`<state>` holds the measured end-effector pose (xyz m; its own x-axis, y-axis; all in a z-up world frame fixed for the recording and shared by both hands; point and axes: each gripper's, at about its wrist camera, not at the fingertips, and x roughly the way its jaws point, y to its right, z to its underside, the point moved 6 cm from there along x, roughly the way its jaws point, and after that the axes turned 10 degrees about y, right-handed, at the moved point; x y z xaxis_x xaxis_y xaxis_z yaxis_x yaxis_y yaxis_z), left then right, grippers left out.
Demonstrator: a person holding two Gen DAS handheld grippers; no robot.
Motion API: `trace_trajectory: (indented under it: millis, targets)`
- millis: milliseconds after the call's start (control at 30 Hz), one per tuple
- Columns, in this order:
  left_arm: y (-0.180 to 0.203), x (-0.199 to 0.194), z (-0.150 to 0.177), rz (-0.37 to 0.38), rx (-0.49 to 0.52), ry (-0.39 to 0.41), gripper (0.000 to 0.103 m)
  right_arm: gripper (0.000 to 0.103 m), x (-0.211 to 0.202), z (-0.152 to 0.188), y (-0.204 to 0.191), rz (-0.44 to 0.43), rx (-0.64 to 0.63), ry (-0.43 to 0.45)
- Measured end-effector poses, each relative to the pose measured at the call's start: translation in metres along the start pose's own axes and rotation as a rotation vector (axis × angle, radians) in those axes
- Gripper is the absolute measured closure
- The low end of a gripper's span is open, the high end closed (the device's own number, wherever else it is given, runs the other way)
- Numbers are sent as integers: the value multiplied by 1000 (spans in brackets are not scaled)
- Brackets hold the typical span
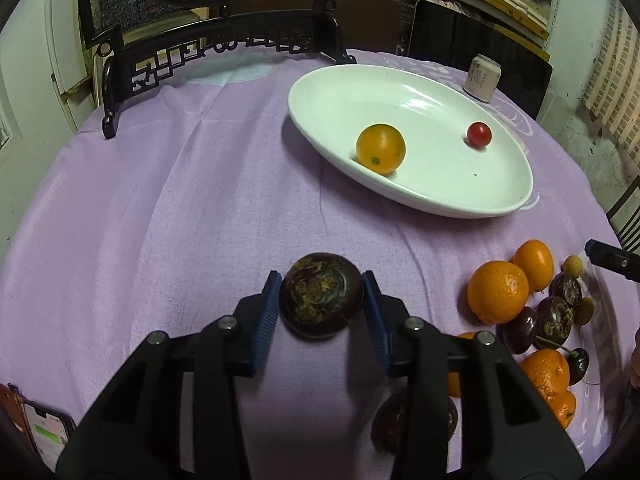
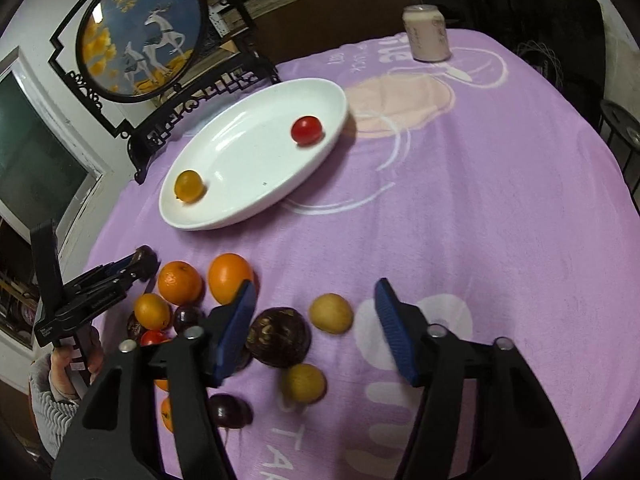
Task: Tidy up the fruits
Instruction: 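Grasp a small tan fruit with the right tool while the left tool carries the mangosteen to the plate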
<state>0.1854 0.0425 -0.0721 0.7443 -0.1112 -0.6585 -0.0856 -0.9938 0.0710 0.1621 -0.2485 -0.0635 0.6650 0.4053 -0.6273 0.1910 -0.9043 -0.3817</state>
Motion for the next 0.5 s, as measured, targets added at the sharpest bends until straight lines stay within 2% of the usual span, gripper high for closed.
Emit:
trace_trajectory:
  millis: [67,200,300,400,500]
  targets:
    - [1,0,0,-2,2,-1,62,58,0,3,3,-2,10,-11]
    - [2,0,1,-8,7,-3,62,60,6,10,6,16,3,-38]
    - [2,1,2,-15,16,-3,62,66,13,13,8,20,8,-57]
    - [3,1,2,-23,28,-1,62,77,14,15,7,11,5,-55]
    - [3,0,1,-14,22,4,62,78,13,15,4,27,-22,-45]
